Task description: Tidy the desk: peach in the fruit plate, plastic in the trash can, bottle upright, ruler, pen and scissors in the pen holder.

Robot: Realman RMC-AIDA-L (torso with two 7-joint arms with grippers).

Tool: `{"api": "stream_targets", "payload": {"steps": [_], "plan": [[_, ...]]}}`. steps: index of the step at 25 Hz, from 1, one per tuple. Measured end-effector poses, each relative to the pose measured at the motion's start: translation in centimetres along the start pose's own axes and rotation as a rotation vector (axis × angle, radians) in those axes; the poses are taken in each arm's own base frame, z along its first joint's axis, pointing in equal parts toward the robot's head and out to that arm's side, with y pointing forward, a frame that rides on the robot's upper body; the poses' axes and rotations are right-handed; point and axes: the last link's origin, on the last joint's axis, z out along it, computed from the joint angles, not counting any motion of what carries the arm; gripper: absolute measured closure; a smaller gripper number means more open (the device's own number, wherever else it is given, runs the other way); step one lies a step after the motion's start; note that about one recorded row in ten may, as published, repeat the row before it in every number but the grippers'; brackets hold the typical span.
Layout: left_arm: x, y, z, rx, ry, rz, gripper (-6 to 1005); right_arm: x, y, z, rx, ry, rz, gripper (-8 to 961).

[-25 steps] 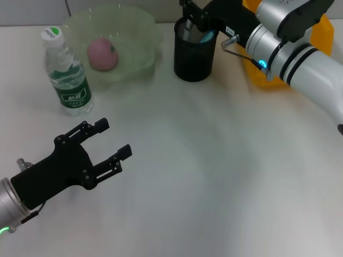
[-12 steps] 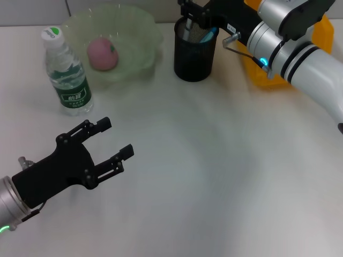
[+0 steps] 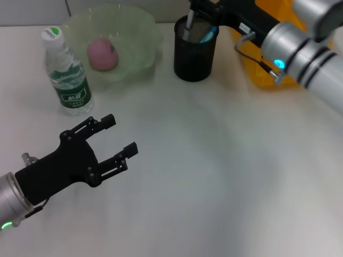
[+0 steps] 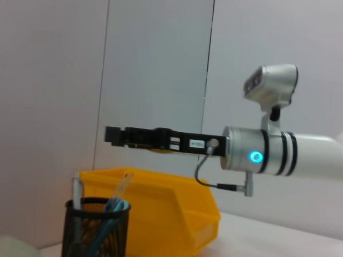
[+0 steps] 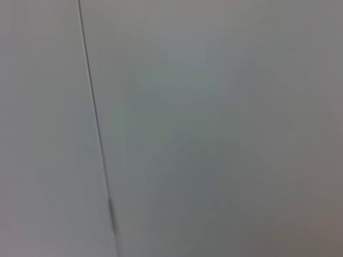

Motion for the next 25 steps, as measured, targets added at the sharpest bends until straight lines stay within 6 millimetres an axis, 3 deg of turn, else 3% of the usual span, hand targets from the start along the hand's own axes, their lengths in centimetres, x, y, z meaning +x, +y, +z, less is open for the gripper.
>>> {"api": "stream_targets", "payload": {"steps": [3, 4, 5, 6, 7, 10, 11, 13, 16, 25], "plan": [[0.3, 0.0, 0.4, -0.018, 0.010, -0.004, 215, -0.3, -0.8, -2.8, -0.103, -0.007, 0.099, 135], [0.4, 0.0, 0.7, -0.027, 0.014, -0.005, 215, -0.6, -1.0, -5.0, -0.177, -0.011, 0.140, 136], [0.4, 0.0, 0.7, -0.027, 0.014, -0.005, 215, -0.6, -1.0, -5.0, -0.177, -0.011, 0.140, 136], [0.5, 0.0, 0.9, -0.032, 0.015, -0.004, 215, -0.8, -1.1, -7.1, -0.236, -0.016, 0.147, 136], [0.5, -0.1, 0.9, -0.036, 0.015, -0.004, 215, -0.8, -1.1, -7.1, -0.236, -0.016, 0.147, 136], [0.7, 0.0, 1.3, -0.068, 0.004, -0.027, 215, -0.6, -1.1, -10.8, -0.303, -0.011, 0.131, 136], [0.8, -0.2, 1.5, -0.081, -0.002, -0.039, 215, -0.1, -1.0, -13.1, -0.335, 0.016, 0.122, 136], [1.0, -0.4, 1.6, -0.091, -0.011, -0.048, 215, 0.1, -0.9, -13.8, -0.350, 0.032, 0.119, 136], [1.5, -1.0, 1.8, -0.160, -0.069, -0.082, 216, 1.5, -0.1, -17.0, -0.431, 0.120, 0.120, 136], [2.1, -0.6, 1.4, -0.300, -0.132, -0.109, 216, 4.7, 2.1, -19.6, -0.545, 0.266, 0.070, 135]]}}
